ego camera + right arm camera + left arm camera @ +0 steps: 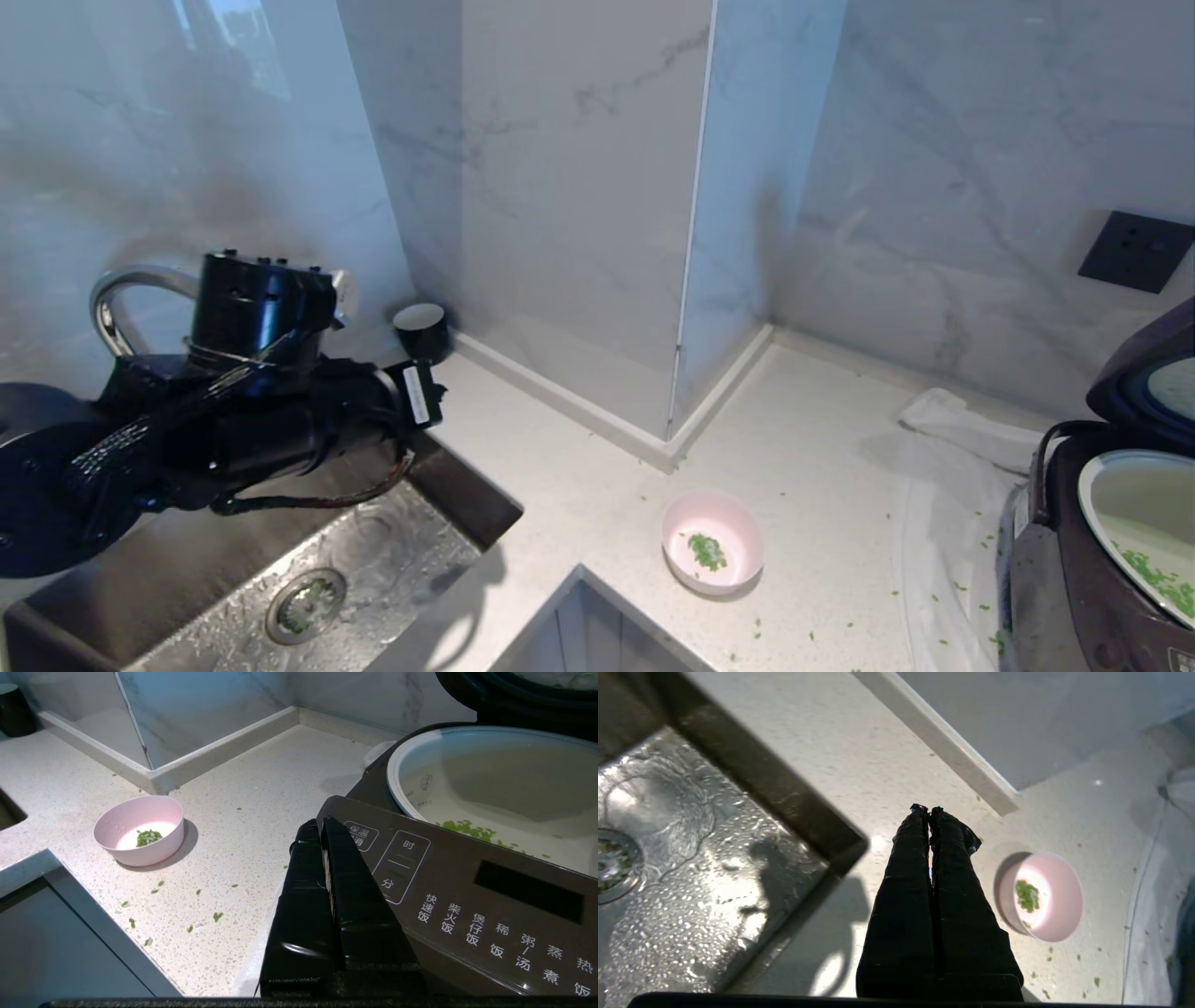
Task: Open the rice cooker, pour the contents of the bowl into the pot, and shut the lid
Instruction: Pick up the bowl on the table
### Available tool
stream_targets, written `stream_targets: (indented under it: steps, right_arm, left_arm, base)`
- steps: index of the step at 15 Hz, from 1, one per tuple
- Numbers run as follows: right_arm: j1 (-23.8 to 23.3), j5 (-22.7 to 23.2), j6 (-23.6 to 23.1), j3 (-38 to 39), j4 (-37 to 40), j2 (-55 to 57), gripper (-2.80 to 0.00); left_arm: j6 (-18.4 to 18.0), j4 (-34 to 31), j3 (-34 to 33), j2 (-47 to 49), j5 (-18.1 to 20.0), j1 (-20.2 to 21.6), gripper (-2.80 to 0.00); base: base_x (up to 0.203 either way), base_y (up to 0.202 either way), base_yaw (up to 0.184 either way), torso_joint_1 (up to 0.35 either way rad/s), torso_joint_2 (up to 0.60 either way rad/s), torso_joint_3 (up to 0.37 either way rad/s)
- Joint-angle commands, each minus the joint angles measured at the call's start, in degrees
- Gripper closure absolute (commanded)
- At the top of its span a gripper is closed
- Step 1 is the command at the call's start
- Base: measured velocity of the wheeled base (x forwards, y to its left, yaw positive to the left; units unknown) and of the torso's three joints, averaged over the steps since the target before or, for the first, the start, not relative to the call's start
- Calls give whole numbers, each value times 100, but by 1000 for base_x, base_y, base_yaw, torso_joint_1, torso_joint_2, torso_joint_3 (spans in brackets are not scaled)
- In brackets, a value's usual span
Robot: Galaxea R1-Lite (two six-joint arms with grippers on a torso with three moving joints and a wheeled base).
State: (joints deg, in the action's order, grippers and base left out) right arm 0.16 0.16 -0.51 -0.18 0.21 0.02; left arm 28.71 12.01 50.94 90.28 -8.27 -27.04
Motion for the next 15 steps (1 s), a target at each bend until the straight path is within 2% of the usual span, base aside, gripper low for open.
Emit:
stream_targets:
  steps: [1, 6, 10, 11, 12, 15]
  right_arm:
    - [2, 2, -2, 1, -3, 6, 0]
    - [2, 2, -2, 1, -3, 6, 0]
    - [2, 2, -2, 1, -3, -2, 0]
    - [2, 2, -2, 1, -3, 1, 0]
    - [2, 2, -2, 1, -3, 2, 0]
    - [2, 2, -2, 1, -3, 4, 0]
  left_arm:
    - [7, -85, 453, 596, 6, -312, 0]
    - [-13, -261, 1665, 1913, 14, -990, 0]
    - [-7, -315, 2130, 2588, 18, -1631, 0]
    - [-5, -316, 2178, 2704, 24, -1665, -230]
    - [8, -314, 2197, 2805, 28, -1705, -280]
    - [26, -314, 2273, 3195, 64, -1865, -280]
  base:
    - [0, 0, 0, 0, 0, 0]
    - [0, 0, 0, 0, 0, 0]
    - [0, 0, 0, 0, 0, 0]
    - [0, 0, 0, 0, 0, 0]
    - [0, 0, 0, 0, 0, 0]
    - [0, 0, 0, 0, 0, 0]
